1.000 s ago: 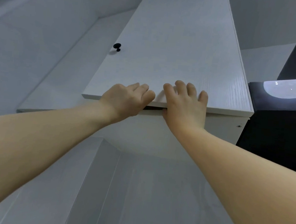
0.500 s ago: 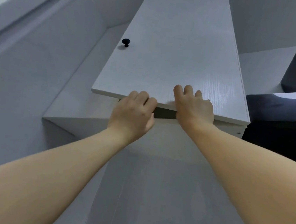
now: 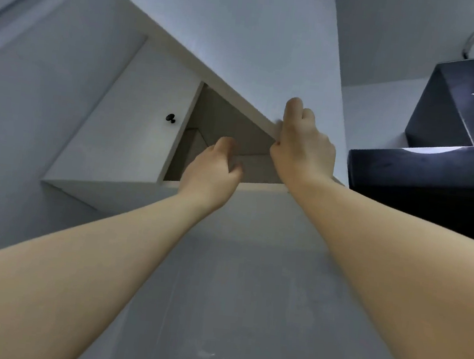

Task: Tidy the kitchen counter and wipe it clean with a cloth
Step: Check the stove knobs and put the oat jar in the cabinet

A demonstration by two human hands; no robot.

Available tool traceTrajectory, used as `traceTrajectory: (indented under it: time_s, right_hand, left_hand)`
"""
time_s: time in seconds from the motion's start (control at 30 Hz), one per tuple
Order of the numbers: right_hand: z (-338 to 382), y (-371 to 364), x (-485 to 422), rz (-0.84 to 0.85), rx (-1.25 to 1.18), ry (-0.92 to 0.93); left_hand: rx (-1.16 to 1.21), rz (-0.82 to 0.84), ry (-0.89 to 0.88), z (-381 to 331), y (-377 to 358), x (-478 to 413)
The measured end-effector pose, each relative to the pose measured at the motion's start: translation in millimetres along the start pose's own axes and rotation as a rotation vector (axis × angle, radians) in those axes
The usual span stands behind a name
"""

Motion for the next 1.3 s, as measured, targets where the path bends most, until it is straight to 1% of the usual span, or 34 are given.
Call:
traceTrajectory:
  time_s: [0.1, 0.17, 0.27, 0.43, 0.53, 0.63, 0.73, 0.8, 0.87, 0.93, 1.0, 1.2, 1.3]
  right_hand:
    - [-10, 15, 4, -0.043, -0.048, -0.01]
    - [-20, 24, 7, -0.069, -0.13, -0.029]
    - [-34, 37, 12, -0.116, -0.222, -0.064]
    - [-59, 50, 19, -0.167, -0.312, -0.154]
    - [-73, 56, 21, -0.175, -0.351, -0.203]
    - [-76, 53, 23, -0.149, -0.384, -0.19]
    - [-77, 49, 25, -0.147, -0.469, -0.201]
    - [-82, 45, 30, -0.156, -0.55, -0.256]
    - [-91, 34, 40, -0.137, -0.564, -0.34]
    - [-101, 15, 56, -0.061, -0.511, -0.442]
    - [-106, -11, 76, 0.05, -0.476, -0.497]
    - [-93, -93, 150, 0.487, -0.431, -0.498]
    - [-85, -125, 199, 0.637, -0.453, -0.526]
  left_hand:
    - [0.065, -0.024, -0.018, -14, -7, -5]
    - [0.088, -0.015, -0.026, -23, -16, -8]
    - [0.098, 0.008, -0.023, -32, -29, -12]
    - [0.117, 0.099, 0.003, -40, -48, -13]
    - [0.132, 0.144, 0.004, -49, -53, -13]
    - [0.128, 0.179, 0.01, -56, -55, -10]
    - [0.115, 0.205, 0.024, -59, -55, -7]
    - [0.094, 0.224, 0.027, -59, -55, -3]
    - [0.09, 0.253, 0.04, -56, -56, 3]
    - [0.108, 0.293, 0.06, -51, -59, 12]
    - [0.12, 0.33, 0.081, -45, -64, 24]
    - [0.046, 0.491, 0.169, -11, -97, 86]
    - [0.014, 0.605, 0.246, 11, -121, 134]
Point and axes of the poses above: each hand's wrist, its own x-axis away from the middle knuckle, its own y-axis out of the back of the hand, z = x × y, the point moved 10 cm from there along -x, towards the middle knuckle, and after that the axes turned 12 degrees about z, right-handed, at the moved point
